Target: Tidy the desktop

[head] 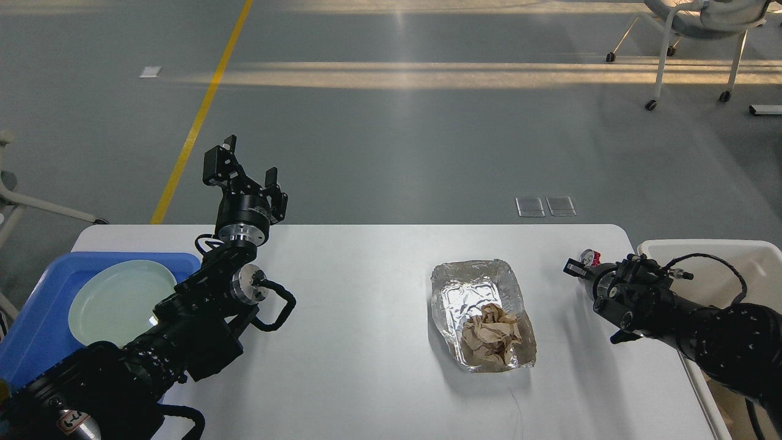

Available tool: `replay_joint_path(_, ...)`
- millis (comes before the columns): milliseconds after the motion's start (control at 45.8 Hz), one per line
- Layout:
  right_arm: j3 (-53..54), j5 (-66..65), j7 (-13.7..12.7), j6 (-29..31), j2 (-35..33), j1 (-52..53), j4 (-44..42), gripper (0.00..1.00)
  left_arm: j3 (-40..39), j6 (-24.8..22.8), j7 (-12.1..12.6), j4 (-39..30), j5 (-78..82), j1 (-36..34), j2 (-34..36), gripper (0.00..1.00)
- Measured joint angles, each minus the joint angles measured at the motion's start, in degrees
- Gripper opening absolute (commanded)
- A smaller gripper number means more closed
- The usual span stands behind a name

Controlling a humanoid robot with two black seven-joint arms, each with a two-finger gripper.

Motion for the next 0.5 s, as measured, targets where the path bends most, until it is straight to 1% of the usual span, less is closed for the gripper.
replay_joint_path(131, -2.6, 0.0, 0.4, 0.8, -1.5, 2.3, 2.3, 0.13, 0.0, 0.0, 0.0, 0.0, 0.0, 0.0, 0.0, 0.99)
replay_joint_path(175, -3.0, 0.0, 0.5, 0.9, -2.0, 2.8, 3.0, 0.16, 0.0, 0.0, 0.0, 0.0, 0.0, 0.0, 0.0, 0.99)
replay_joint_path(328, -3.2, 0.0, 0.5, 0.4, -2.7, 3.3, 3.1, 0.42, 0.0, 0.0, 0.0, 0.0, 0.0, 0.0, 0.0, 0.99)
replay_joint_path(437, -3.1, -0.1, 0.5, -0.5, -3.2, 3.2, 1.6, 0.55, 0.0, 0.0, 0.0, 0.0, 0.0, 0.0, 0.0, 0.99)
replay_joint_path(503, -3.0, -0.1, 0.5, -1.3, -3.4, 3.0, 0.7, 0.59, 0.0, 0.0, 0.0, 0.0, 0.0, 0.0, 0.0, 0.99)
